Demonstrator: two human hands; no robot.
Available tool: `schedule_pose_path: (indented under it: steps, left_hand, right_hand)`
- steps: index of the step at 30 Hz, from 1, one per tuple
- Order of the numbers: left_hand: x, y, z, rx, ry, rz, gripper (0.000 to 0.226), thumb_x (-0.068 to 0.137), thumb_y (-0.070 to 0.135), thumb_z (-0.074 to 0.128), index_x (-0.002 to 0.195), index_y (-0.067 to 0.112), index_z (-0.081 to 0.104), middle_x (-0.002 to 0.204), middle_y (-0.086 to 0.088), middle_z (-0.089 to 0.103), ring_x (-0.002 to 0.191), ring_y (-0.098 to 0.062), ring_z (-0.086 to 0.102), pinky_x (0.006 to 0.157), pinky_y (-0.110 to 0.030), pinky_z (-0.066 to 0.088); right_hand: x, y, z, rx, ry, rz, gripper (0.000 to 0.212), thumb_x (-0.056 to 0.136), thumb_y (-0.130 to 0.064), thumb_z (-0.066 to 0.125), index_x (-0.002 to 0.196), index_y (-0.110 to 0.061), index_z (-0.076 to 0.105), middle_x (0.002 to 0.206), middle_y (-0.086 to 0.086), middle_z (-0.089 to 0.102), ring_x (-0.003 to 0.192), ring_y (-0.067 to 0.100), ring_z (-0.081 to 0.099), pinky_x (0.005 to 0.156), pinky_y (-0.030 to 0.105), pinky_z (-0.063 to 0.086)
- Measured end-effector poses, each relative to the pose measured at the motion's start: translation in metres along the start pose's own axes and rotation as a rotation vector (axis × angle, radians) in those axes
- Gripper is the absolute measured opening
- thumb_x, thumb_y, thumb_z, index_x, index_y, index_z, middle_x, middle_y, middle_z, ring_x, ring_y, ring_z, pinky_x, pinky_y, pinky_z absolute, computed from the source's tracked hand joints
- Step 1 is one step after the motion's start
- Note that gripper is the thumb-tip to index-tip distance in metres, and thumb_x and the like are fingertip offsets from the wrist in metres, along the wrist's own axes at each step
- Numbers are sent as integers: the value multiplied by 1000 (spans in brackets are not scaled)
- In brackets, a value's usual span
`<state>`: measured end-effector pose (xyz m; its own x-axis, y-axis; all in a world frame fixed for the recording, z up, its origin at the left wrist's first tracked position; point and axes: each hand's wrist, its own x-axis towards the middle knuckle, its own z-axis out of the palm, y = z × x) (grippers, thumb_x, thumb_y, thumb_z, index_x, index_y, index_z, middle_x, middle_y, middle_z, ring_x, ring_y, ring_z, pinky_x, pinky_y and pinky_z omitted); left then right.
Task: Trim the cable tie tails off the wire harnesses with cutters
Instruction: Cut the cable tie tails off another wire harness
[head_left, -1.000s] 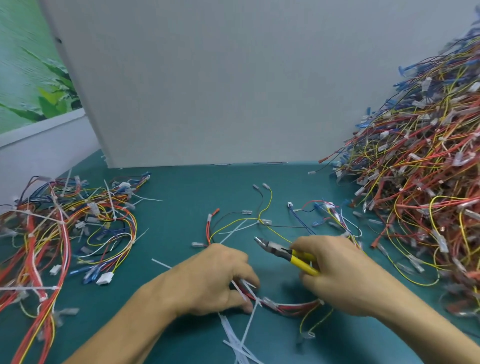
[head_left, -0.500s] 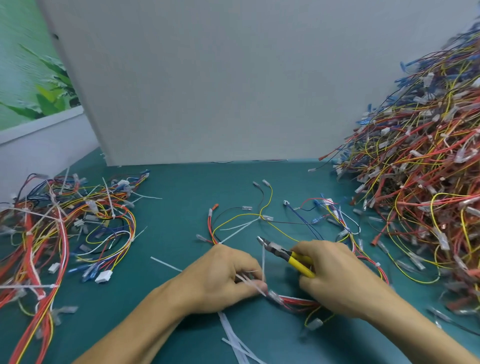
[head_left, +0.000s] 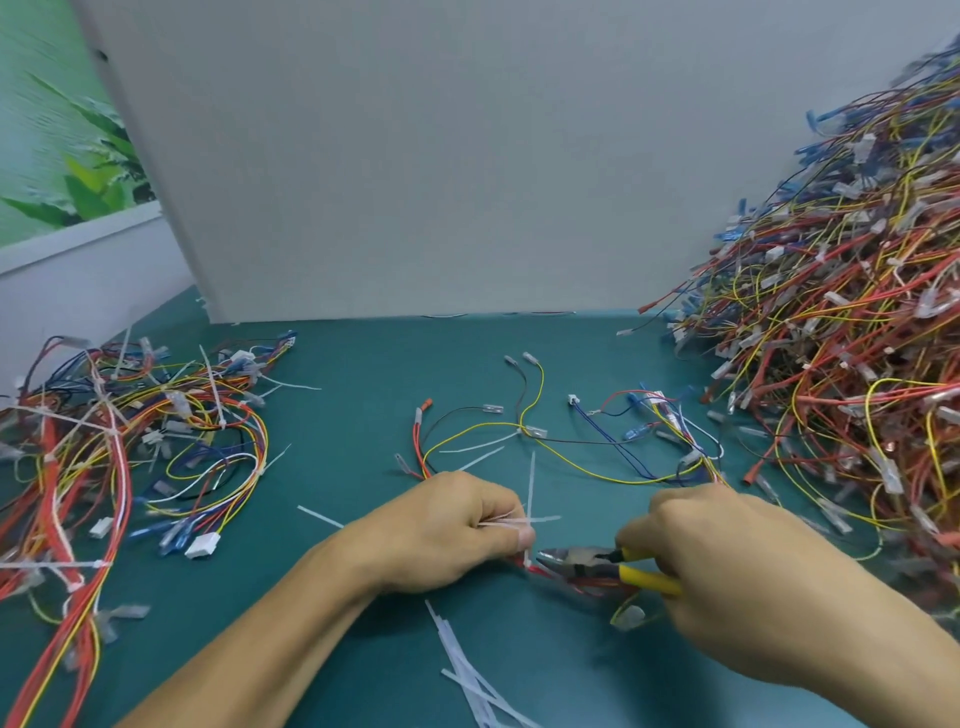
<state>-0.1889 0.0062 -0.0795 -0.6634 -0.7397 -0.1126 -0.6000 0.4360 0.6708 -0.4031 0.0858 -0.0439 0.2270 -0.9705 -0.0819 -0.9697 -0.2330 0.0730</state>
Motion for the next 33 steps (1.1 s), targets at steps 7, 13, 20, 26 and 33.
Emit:
schedule_pose_path:
  steps: [7, 13, 20, 26, 33]
  left_hand:
    - [0, -2, 1, -18, 14, 17, 16, 92, 30, 59, 80, 20, 60, 64, 16, 50, 60, -1, 42, 59, -16, 35]
    - [1, -2, 2, -8, 25, 21, 20, 92, 30, 58, 73, 28, 53, 58, 23, 50, 56, 4, 43, 56, -10, 32]
    - [0, 0, 2, -12, 32, 32, 22, 92, 27, 59, 71, 28, 52, 57, 23, 50, 56, 4, 43, 56, -10, 33]
    - [1, 1, 2, -3, 33, 32, 21, 92, 27, 59, 72, 29, 54, 59, 23, 51, 57, 5, 44, 58, -10, 33]
    - [0, 1, 3, -16, 37, 40, 24, 92, 25, 59, 69, 32, 54, 58, 24, 52, 57, 6, 45, 56, -9, 33]
  right_hand:
    - [-1, -9, -1, -54, -18, -7, 17, 83, -22, 46, 99, -22, 54, 89, -6, 41, 84, 25, 46, 58, 31, 33]
    - [0, -12, -2, -83, -17, 4, 20, 84, -23, 47, 102, -25, 55, 88, -6, 37, 81, 24, 41, 60, 32, 32]
    - [-2, -15, -3, -78, -42, -4, 18, 87, -26, 48, 104, -25, 56, 89, -6, 37, 84, 26, 44, 63, 33, 33]
    - [1, -22, 0, -95, -74, -17, 2, 89, -26, 47, 88, -27, 46, 91, -5, 38, 93, 27, 53, 57, 33, 30]
    - [6, -19, 8, -184, -24, -38, 12, 87, -21, 49, 98, -23, 53, 87, -4, 36, 76, 29, 37, 49, 31, 23]
